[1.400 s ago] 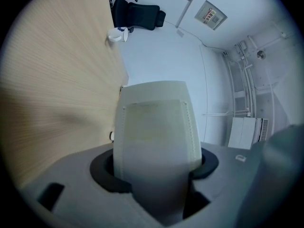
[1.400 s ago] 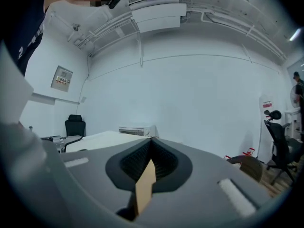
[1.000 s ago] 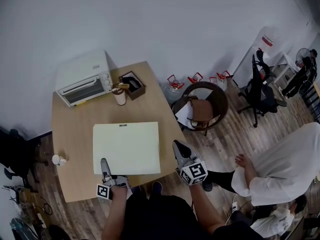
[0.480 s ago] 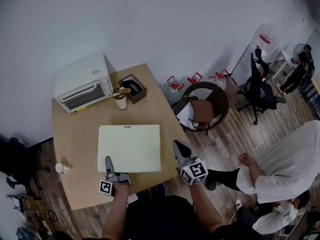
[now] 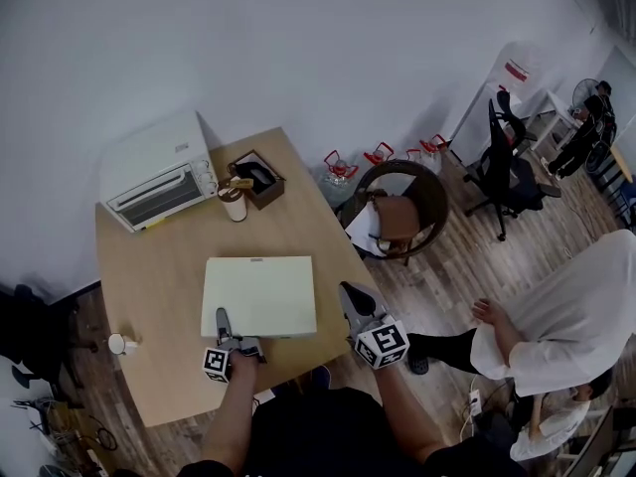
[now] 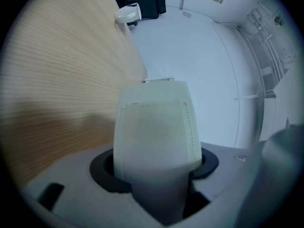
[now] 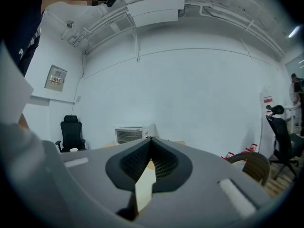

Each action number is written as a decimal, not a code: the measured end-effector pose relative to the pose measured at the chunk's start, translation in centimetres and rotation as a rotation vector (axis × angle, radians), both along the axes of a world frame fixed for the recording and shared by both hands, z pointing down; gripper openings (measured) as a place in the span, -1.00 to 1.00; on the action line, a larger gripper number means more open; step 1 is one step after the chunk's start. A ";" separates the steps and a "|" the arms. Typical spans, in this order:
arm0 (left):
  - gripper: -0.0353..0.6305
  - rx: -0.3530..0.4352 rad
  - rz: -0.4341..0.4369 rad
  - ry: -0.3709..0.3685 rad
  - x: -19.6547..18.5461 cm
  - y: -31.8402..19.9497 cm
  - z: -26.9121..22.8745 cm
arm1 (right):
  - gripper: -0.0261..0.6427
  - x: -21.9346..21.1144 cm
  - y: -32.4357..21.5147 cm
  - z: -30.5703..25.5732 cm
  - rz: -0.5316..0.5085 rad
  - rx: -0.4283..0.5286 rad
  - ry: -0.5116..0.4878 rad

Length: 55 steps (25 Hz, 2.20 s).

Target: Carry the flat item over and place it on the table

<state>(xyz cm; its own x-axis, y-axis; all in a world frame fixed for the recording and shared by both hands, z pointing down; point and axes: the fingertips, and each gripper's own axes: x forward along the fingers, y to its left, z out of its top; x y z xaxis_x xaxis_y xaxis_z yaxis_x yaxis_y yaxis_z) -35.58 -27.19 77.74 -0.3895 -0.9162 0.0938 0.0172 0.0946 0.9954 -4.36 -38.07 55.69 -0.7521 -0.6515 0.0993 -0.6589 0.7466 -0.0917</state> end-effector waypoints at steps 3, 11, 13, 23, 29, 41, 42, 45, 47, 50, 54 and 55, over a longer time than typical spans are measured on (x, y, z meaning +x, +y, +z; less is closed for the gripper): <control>-0.02 -0.009 0.009 -0.008 -0.5 -1.3 0.4 | -0.90 -0.2 0.0 -0.2 0.005 0.001 -0.004; -0.02 -0.073 -0.009 0.017 -2.3 -3.7 2.4 | -0.90 -0.6 0.5 0.2 0.022 -0.009 0.020; -0.02 -0.082 -0.021 0.012 -2.9 -3.7 3.0 | -0.90 -0.6 0.6 0.3 0.023 -0.011 0.020; -0.01 -0.145 0.011 0.015 -2.4 -4.9 4.4 | -0.90 0.0 0.5 -0.1 0.033 -0.018 0.005; 0.00 -0.161 -0.002 0.039 -2.6 -5.1 5.4 | -0.90 0.2 0.5 -0.1 0.040 -0.023 0.000; 0.17 -0.251 -0.002 0.077 -2.9 -6.6 6.0 | -0.90 -0.4 1.1 0.7 0.037 -0.045 -0.003; 0.23 -0.289 0.000 0.082 -2.8 -6.5 6.1 | -0.90 -0.4 1.2 0.7 0.036 -0.048 -0.005; 0.58 -0.426 0.019 0.089 -2.4 -5.8 6.9 | -0.90 -0.3 1.3 0.7 0.037 -0.053 -0.010; 0.64 -0.556 0.025 0.105 -1.9 -4.4 7.9 | -0.90 -0.3 1.2 0.8 0.039 -0.054 -0.004; 0.70 -0.714 0.028 0.108 -1.5 -2.0 8.8 | -0.90 -0.6 1.3 1.0 0.032 -0.052 0.008; 0.72 -0.698 0.024 0.100 -1.7 -1.4 7.9 | -0.90 -1.0 1.5 0.9 0.021 -0.057 -0.005; 0.72 -0.671 0.014 0.109 -1.8 -1.4 7.2 | -0.90 -1.1 1.4 0.8 0.018 -0.058 -0.008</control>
<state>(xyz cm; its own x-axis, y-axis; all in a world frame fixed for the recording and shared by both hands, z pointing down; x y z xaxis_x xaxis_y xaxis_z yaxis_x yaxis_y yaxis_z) -37.37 -28.59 84.97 -0.3338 -0.6507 0.6821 0.1080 0.6924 0.7134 -5.47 -36.64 56.53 -0.7415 -0.6579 0.1316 -0.6710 0.7282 -0.1398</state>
